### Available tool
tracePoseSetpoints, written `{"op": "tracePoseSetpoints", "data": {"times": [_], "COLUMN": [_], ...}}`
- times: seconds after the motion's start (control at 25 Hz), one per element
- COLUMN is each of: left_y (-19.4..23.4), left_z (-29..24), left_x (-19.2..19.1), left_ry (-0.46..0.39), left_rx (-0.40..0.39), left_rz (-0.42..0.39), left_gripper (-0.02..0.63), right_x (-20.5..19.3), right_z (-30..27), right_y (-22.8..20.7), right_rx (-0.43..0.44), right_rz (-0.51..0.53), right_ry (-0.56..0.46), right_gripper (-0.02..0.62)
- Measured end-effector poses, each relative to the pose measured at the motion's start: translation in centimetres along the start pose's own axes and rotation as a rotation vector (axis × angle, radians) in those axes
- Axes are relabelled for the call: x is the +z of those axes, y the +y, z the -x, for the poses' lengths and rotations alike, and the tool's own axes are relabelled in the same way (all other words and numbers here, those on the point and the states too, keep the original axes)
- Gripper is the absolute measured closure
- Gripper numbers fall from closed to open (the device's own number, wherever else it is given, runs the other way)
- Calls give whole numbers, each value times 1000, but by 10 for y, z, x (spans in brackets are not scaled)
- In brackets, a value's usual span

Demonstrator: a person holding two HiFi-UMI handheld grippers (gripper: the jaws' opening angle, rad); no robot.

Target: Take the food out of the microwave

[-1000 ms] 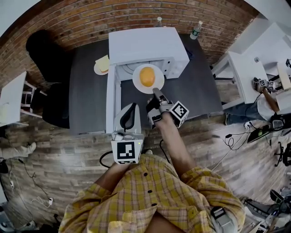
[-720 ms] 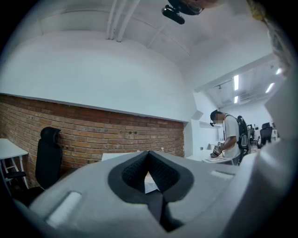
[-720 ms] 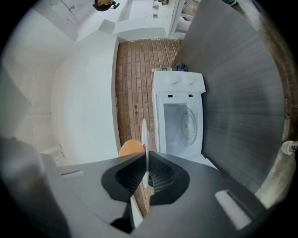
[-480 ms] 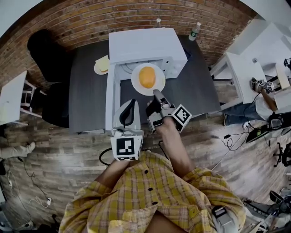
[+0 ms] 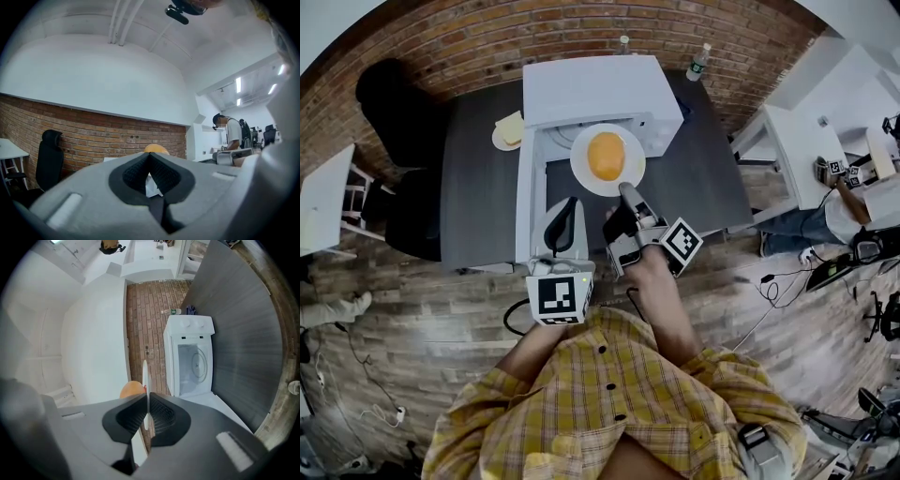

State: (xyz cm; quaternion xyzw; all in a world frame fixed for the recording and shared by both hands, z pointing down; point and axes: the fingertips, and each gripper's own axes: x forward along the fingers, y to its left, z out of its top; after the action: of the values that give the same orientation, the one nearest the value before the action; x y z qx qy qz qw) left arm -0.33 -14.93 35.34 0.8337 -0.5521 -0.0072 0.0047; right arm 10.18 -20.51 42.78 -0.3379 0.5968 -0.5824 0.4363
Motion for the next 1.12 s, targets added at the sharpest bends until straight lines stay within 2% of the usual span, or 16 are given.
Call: {"op": "tracePoseSetpoints", "data": {"times": [0.28,1.12], "left_y": [-7,-17], "left_z": [4,5], "left_x": [1,-2], "left_ry": [-7,-1], "left_rx": [1,12], "left_rz": [-5,-17], "left_gripper": [606,606], "right_x": [-6,-16], "right_z": [15,33], "right_y": [13,15], "right_rx": [23,-20], "right_rz": [8,13], "right_ry": [14,51], "right_gripper": [577,577]}}
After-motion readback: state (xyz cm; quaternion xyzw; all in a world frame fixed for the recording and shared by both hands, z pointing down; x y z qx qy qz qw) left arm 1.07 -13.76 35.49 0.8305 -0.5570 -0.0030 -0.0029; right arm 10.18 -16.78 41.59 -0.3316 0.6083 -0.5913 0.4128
